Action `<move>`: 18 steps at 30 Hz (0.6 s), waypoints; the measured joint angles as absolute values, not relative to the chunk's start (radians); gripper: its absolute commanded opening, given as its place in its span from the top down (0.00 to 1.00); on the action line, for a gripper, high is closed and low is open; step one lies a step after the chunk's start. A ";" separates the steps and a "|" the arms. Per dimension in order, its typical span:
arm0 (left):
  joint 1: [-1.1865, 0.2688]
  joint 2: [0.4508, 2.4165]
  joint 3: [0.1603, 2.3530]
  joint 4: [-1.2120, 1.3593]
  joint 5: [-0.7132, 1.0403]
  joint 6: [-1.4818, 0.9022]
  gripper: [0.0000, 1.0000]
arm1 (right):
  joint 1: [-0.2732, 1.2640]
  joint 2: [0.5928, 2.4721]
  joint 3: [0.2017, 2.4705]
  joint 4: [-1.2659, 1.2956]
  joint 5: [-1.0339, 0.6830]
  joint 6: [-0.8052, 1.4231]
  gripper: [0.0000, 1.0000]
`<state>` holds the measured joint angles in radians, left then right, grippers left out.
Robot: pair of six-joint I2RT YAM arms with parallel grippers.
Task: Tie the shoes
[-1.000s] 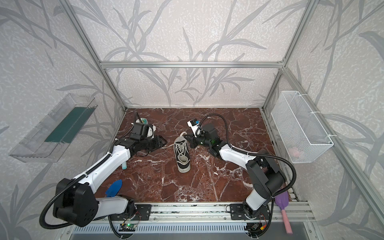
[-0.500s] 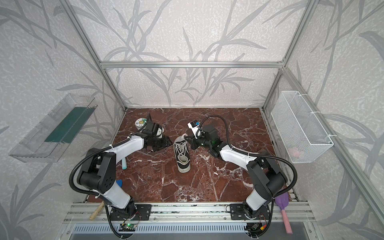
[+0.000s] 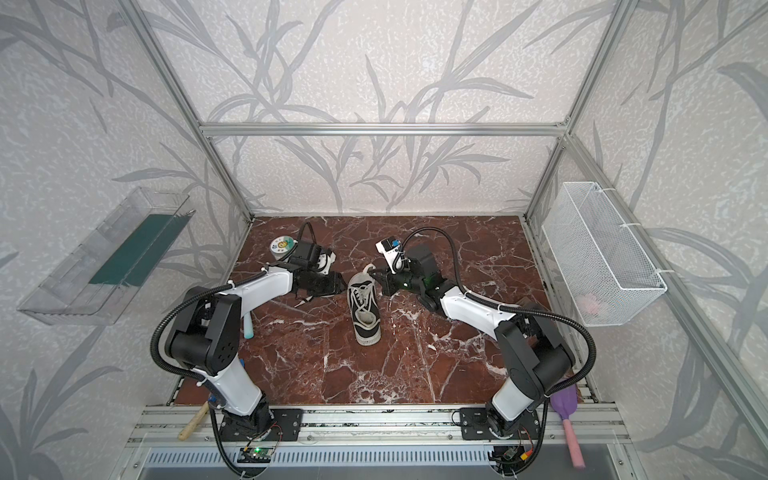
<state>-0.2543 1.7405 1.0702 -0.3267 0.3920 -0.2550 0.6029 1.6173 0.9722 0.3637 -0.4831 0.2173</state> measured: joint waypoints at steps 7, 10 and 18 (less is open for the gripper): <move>-0.254 1.741 1.087 -0.352 0.371 -0.076 0.53 | 0.599 1.629 1.001 0.352 -0.501 0.220 1.00; -0.255 1.740 1.095 -0.371 0.323 -0.016 0.54 | 0.596 1.631 1.001 0.343 -0.506 0.221 1.00; -0.262 1.744 1.116 -0.420 0.258 0.062 0.55 | 0.591 1.635 1.001 0.336 -0.507 0.239 1.00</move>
